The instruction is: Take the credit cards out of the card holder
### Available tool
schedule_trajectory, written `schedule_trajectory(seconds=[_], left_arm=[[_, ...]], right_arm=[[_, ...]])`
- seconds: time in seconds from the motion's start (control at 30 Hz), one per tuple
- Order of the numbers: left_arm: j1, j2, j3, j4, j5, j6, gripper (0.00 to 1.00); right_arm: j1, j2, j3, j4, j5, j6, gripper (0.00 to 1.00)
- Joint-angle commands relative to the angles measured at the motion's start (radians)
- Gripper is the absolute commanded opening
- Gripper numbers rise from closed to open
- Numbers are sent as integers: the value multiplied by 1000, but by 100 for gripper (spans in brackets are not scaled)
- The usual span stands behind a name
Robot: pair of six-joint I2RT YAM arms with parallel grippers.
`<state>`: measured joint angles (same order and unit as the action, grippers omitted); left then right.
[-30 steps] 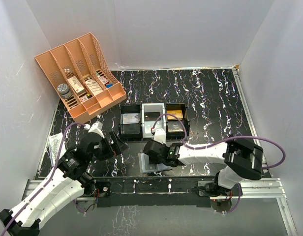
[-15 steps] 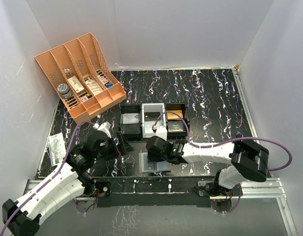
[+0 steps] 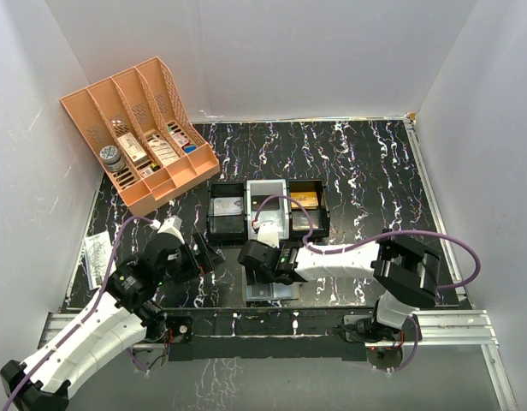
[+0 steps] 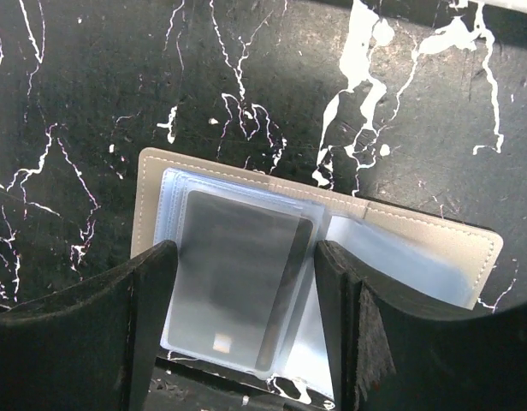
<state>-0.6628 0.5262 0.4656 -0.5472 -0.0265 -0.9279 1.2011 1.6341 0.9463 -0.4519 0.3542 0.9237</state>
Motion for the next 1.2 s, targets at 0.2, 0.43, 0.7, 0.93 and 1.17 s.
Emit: schedule_trajectory(seconds=[0.2, 0.43, 0.7, 0.93, 1.17], left_arm=[[4, 37, 36, 4, 4, 9, 99], [5, 69, 30, 32, 26, 13, 99], [5, 106, 20, 51, 74, 32, 99], [5, 110, 13, 72, 95, 34, 98], [4, 151, -34, 197, 225, 51, 95]], right_arm=[[6, 37, -7, -26, 51, 51, 59], [6, 62, -2, -36, 57, 47, 45], [3, 18, -51, 40, 19, 40, 25], [-22, -23, -121, 138, -52, 20, 8], [-116, -109, -289, 374, -252, 34, 0]])
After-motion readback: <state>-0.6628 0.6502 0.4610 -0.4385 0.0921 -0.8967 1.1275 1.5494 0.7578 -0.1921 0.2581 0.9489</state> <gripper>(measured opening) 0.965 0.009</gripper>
